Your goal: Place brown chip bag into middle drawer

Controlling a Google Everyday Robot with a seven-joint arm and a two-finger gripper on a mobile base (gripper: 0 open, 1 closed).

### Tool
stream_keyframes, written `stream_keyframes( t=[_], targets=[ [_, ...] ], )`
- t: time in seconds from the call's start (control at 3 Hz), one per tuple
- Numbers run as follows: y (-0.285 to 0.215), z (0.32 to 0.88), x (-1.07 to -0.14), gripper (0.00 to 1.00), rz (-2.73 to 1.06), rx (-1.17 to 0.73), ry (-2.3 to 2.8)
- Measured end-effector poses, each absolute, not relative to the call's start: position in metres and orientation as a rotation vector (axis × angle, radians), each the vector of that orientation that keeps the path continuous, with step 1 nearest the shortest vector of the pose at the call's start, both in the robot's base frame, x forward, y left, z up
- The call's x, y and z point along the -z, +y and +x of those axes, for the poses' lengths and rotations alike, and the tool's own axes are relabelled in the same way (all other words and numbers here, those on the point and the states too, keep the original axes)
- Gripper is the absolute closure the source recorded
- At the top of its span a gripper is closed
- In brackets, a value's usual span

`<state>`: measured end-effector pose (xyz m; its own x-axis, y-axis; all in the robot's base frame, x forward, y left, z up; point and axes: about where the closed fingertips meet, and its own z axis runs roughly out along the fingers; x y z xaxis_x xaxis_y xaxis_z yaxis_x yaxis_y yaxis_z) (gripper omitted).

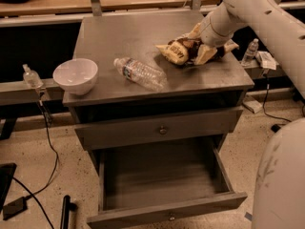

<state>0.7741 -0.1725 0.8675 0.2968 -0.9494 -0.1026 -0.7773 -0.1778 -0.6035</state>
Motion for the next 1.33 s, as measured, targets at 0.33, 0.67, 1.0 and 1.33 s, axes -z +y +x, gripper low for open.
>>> stream_keyframes(
  t=[0.33, 0.67, 1.0, 1.33],
  targets=[
    [-0.166, 0.767, -0.867, 0.64, -2.013, 0.335, 1.487],
    [-0.169, 0.754, -0.877, 0.87, -1.993, 0.276, 1.458],
    [-0.181, 0.744, -0.898, 1.0, -1.955, 0.235, 1.443],
    [-0.204, 0.737, -0.927, 1.0, -1.912, 0.227, 1.477]
  ],
)
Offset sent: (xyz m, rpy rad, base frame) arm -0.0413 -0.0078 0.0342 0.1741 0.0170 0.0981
